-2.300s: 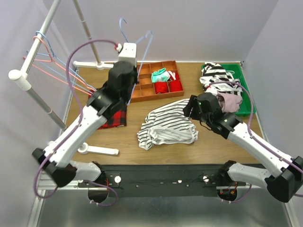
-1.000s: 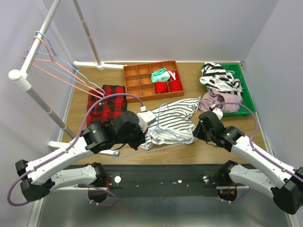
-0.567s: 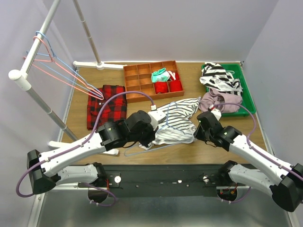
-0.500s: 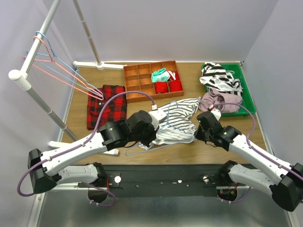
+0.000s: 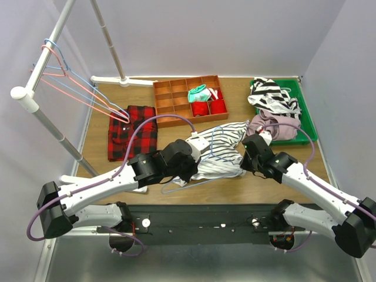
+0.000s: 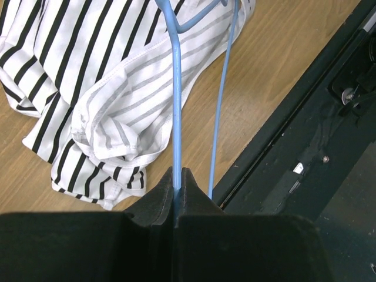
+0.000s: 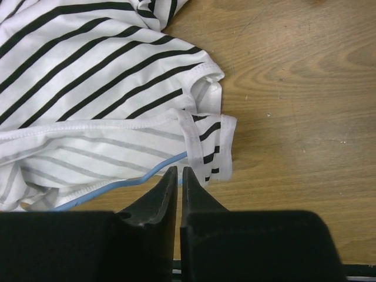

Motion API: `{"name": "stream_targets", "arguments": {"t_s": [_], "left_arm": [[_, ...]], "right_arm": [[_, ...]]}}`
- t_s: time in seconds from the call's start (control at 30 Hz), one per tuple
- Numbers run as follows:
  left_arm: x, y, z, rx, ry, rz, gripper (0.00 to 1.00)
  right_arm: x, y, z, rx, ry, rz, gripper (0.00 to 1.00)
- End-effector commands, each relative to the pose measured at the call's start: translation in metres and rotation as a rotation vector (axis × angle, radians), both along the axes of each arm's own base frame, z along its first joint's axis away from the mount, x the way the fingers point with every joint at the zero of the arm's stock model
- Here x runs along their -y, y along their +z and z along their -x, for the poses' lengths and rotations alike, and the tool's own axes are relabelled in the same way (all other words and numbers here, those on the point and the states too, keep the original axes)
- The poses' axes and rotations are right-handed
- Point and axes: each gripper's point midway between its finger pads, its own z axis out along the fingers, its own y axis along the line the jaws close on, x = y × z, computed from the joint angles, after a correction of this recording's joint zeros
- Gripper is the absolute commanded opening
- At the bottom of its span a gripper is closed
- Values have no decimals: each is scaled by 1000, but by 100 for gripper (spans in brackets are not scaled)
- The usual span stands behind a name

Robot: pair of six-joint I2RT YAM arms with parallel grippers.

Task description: Place the tank top on the hanger

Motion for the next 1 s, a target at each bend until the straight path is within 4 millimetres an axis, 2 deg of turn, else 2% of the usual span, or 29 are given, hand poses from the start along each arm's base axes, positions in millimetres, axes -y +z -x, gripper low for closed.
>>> {"name": "stream_targets", "arguments": {"t_s": [0.0, 0.1, 0.23, 0.43, 0.7, 0.97], "left_arm": [[10, 4, 2, 0, -16, 51, 0], [13, 0, 1, -2, -17, 59, 0], [19, -1, 4, -13, -38, 71, 0], [17, -5, 4, -16, -35, 63, 0], [21, -15, 1, -27, -34, 35, 0], [25, -11, -4, -7, -39, 23, 0]], "right_arm": [[10, -1, -2, 8, -28, 47, 38], [13, -6, -1, -2, -51, 55, 44], [16, -7, -2, 5, -74, 60, 44], [21, -21, 2, -23, -125, 67, 39], [26, -9, 10, 63, -147, -31, 39], [18, -34, 14, 0, -126, -41, 39]]}}
